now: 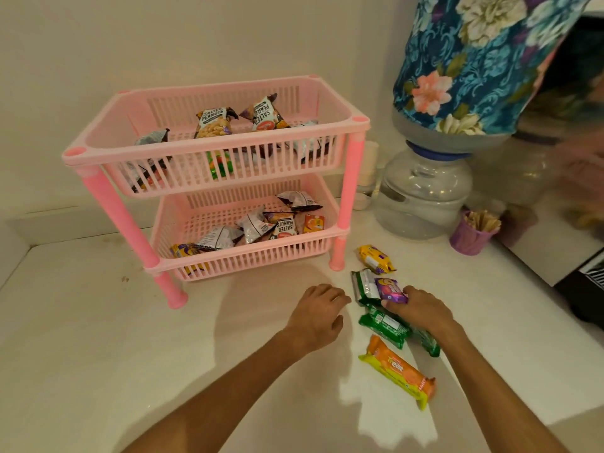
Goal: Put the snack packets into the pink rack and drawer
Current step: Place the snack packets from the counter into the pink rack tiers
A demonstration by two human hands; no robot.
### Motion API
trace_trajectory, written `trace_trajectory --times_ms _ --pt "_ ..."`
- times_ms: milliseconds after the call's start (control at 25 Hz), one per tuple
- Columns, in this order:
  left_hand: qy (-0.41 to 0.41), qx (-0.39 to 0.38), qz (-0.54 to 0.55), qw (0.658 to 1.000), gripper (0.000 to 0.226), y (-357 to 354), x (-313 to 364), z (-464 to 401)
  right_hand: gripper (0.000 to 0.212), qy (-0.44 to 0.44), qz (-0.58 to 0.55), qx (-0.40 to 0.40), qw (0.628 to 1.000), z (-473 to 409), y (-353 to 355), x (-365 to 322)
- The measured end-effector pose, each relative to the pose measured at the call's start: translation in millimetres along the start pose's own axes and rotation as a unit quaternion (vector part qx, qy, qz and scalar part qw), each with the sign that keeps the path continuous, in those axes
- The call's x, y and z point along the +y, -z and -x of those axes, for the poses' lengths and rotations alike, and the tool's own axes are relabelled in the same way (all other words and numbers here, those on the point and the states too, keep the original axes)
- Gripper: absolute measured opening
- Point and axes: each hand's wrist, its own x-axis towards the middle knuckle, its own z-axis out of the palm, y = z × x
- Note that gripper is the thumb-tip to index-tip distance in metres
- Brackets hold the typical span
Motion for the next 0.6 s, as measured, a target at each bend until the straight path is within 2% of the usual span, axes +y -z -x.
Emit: trace_trajectory --times_ms 160,280,600 --pt "-0.032 -0.036 -0.022 0.999 0.046 -11 22 -10 0.081 -0.011 -0.061 -0.028 0.998 8 1 29" --pt "-0.056 -0.05 -0.039 0.996 0.048 -17 41 -23 0.087 -0.027 -0.027 -0.07 0.997 15 1 43" --pt "-0.083 -0.113 -0.148 0.979 0.052 -37 65 -51 0.057 -0.041 0.004 -0.015 0.999 31 -3 49"
